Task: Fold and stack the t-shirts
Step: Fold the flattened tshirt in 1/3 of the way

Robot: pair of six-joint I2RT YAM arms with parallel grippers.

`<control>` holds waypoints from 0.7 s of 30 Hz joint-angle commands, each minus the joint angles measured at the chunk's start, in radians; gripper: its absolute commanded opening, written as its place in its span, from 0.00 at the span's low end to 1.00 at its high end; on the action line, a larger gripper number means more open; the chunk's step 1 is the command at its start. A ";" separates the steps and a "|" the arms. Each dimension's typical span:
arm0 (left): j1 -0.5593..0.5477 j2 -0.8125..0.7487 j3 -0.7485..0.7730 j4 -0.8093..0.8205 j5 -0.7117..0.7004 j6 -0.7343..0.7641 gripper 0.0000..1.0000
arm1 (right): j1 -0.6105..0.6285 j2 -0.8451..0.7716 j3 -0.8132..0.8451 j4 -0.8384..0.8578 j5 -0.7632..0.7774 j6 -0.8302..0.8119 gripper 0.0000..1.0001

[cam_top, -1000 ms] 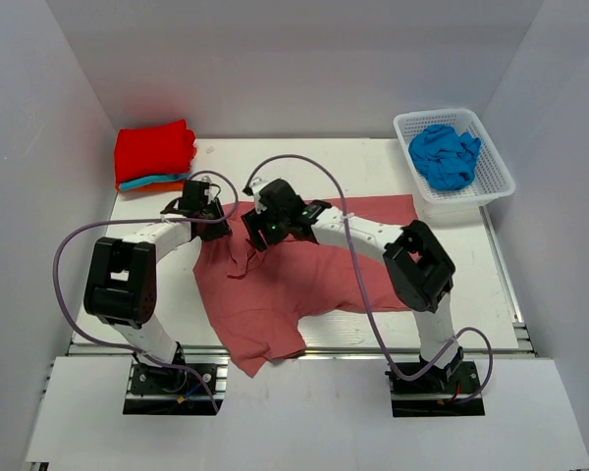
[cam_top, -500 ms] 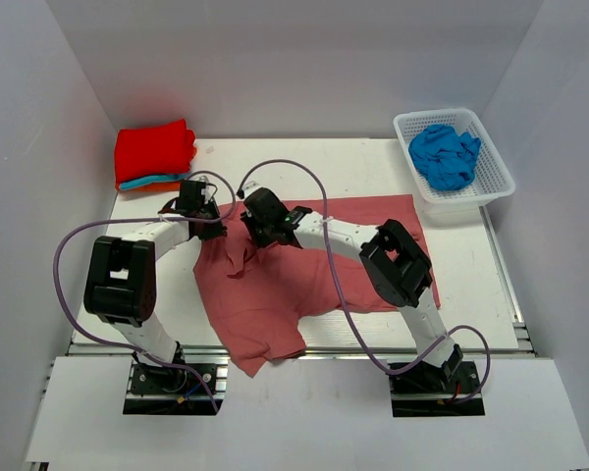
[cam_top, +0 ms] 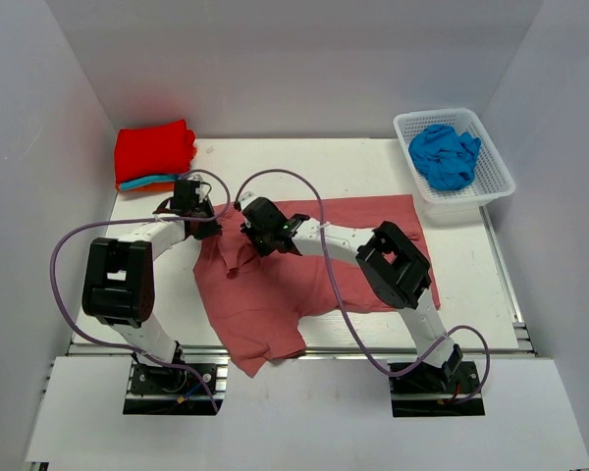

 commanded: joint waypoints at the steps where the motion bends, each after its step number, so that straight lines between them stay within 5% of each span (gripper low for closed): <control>1: 0.011 -0.054 -0.010 0.005 0.001 0.010 0.00 | 0.015 0.002 0.040 -0.009 0.012 -0.032 0.17; 2: 0.011 -0.054 -0.010 0.005 0.001 0.020 0.00 | 0.015 0.007 0.044 -0.014 0.056 -0.013 0.02; 3: 0.020 -0.054 -0.010 0.005 0.012 0.020 0.00 | 0.019 -0.001 0.046 -0.027 0.067 0.000 0.00; 21: 0.020 -0.054 -0.010 0.004 0.072 0.029 0.00 | 0.007 -0.295 -0.143 -0.101 0.035 0.062 0.00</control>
